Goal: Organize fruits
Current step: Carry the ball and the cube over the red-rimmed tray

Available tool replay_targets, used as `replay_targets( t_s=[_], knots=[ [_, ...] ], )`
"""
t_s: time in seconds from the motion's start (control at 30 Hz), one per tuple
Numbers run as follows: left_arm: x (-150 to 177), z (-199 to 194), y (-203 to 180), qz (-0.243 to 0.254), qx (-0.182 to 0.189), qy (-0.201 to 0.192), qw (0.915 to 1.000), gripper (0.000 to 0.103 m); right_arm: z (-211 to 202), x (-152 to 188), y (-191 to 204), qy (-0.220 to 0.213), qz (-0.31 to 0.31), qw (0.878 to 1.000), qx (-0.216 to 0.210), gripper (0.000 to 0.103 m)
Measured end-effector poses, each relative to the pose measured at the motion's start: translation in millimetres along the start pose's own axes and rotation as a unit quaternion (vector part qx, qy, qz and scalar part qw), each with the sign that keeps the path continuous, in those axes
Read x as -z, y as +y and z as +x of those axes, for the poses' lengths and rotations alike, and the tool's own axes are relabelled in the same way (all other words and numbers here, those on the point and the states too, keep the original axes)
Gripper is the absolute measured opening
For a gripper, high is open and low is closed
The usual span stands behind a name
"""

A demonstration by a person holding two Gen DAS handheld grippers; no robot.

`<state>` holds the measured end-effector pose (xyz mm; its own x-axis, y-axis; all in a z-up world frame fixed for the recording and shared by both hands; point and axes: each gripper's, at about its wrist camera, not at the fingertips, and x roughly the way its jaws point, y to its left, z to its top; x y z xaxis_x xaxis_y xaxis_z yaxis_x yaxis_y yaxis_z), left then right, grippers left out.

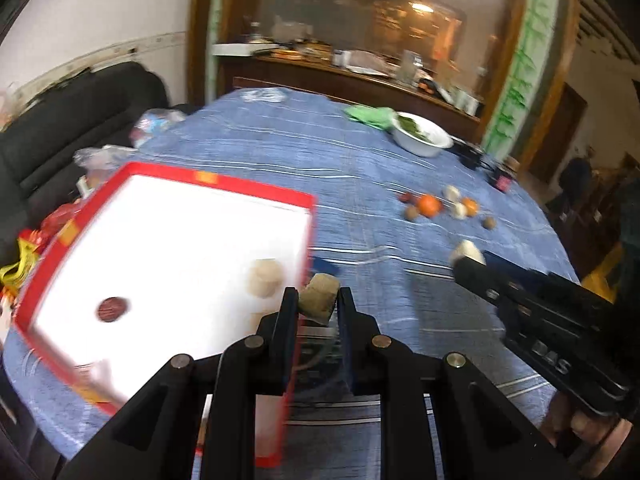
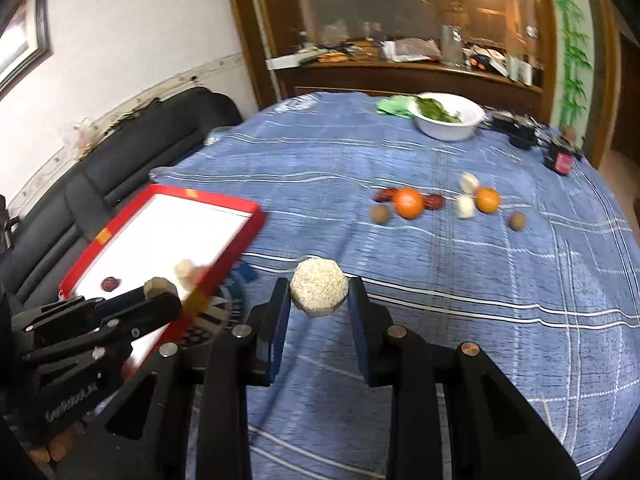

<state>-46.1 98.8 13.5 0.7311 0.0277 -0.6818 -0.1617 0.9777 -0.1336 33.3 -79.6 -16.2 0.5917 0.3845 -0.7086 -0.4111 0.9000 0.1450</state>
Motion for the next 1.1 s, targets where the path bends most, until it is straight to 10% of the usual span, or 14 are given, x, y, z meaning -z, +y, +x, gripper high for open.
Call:
replay_targets(
  t_s=[1.1],
  knots=[
    [-4.6,2.5,99.5,-0.082,-0.130,-0.003,0.9882,0.018,46.5,-21.7,125.9,0.010,-0.089,0.992,-0.084,0.031]
  ],
)
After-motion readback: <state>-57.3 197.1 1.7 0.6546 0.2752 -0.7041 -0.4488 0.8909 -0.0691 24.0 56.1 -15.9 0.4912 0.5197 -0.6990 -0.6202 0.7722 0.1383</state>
